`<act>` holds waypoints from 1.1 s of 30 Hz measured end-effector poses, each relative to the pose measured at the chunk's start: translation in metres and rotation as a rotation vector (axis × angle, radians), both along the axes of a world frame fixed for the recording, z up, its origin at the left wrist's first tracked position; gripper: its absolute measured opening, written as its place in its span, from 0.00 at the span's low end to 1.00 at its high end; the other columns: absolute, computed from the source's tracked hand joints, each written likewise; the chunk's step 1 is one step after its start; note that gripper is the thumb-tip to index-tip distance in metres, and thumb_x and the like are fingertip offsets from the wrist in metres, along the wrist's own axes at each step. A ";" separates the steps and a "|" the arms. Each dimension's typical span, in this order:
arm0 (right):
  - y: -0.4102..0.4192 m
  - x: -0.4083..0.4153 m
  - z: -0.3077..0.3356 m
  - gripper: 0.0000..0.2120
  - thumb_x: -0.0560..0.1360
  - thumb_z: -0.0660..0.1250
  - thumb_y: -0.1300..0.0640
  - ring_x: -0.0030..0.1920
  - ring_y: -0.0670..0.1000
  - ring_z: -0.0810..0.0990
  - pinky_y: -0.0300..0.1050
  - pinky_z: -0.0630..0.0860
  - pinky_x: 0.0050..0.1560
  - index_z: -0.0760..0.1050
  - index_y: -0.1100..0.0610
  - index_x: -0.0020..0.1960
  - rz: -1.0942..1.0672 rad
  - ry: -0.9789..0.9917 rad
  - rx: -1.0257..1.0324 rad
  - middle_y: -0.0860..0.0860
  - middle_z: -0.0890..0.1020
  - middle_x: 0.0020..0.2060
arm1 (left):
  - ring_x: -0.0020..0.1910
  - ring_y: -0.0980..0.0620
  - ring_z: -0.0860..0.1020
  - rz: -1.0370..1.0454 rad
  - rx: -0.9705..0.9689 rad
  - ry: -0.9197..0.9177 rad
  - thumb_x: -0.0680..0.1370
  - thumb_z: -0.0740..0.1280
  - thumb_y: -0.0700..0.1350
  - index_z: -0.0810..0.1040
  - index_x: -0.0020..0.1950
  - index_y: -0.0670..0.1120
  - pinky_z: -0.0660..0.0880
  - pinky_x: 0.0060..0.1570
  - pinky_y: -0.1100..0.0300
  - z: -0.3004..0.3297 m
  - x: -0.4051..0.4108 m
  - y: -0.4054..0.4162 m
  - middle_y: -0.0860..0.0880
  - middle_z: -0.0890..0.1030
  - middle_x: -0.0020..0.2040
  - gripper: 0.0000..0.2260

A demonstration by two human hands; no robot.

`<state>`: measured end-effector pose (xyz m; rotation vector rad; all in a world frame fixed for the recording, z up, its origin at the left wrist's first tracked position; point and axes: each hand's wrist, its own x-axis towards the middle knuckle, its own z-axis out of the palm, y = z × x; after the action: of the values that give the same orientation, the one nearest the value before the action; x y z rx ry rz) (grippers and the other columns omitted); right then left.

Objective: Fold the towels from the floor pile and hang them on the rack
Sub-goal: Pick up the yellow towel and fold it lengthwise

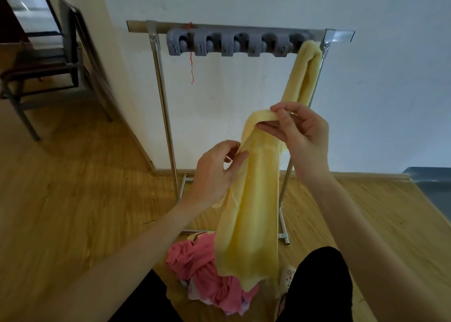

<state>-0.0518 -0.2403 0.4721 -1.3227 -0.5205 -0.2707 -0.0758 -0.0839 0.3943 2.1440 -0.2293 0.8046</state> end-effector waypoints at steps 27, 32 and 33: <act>-0.040 -0.001 -0.066 0.08 0.78 0.63 0.65 0.45 0.57 0.85 0.48 0.81 0.51 0.76 0.68 0.54 -0.087 0.201 -0.027 0.62 0.83 0.40 | 0.34 0.49 0.73 0.062 -0.324 0.320 0.81 0.56 0.39 0.69 0.46 0.40 0.74 0.33 0.55 -0.017 0.013 0.027 0.44 0.72 0.37 0.06; -0.047 -0.002 -0.107 0.07 0.74 0.68 0.67 0.44 0.52 0.85 0.45 0.81 0.48 0.76 0.64 0.52 -0.156 0.233 -0.207 0.55 0.86 0.40 | 0.35 0.52 0.76 0.023 -0.453 0.329 0.81 0.58 0.37 0.72 0.48 0.36 0.77 0.34 0.57 0.000 0.003 0.027 0.45 0.74 0.37 0.06; -0.047 -0.002 -0.116 0.06 0.75 0.68 0.66 0.43 0.51 0.85 0.45 0.81 0.46 0.77 0.63 0.51 -0.176 0.224 -0.265 0.53 0.86 0.39 | 0.34 0.53 0.76 0.008 -0.463 0.330 0.81 0.58 0.37 0.72 0.48 0.36 0.77 0.34 0.60 0.003 -0.001 0.027 0.45 0.74 0.37 0.06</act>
<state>-0.0536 -0.2874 0.3559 -1.6374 -0.2564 -0.1990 -0.0770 -0.0574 0.3969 1.7989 0.1283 0.4419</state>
